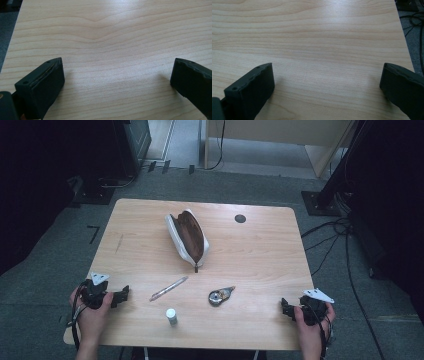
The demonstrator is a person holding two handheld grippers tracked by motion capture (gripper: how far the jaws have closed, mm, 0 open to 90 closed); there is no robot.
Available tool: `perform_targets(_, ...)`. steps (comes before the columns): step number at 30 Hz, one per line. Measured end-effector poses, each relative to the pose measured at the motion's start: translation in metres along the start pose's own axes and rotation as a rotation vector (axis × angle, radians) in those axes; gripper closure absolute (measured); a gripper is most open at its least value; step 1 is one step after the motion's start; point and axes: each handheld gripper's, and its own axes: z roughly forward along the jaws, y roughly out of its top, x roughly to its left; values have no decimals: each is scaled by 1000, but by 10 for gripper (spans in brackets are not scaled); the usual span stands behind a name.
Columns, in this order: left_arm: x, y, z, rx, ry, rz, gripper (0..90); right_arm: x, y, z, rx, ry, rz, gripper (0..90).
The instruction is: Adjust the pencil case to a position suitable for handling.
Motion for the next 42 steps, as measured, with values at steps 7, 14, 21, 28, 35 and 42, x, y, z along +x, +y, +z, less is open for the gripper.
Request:
perform_targets(7, 0, 1, 1, -2, 4, -2, 0, 1, 0, 0, 1, -4, 5, 0)
perform_targets(14, -1, 2, 3, -3, 6, -6, 0, 1, 0, -1, 0, -6, 6, 0)
perform_targets(21, -1, 2, 3, -3, 6, -6, 0, 3, 5, -7, -27, 7, 44, 73)
perform_targets(28, -1, 2, 3, -3, 6, -6, 0, 21, 26, -16, -59, 48, -2, 74)
perform_targets(35, -1, 2, 3, -3, 6, -6, 0, 44, 56, -25, -110, 101, -32, 130)
perform_targets(42, -2, 2, 3, -3, 5, -5, 0, 66, 82, -26, -125, 140, -91, 131)
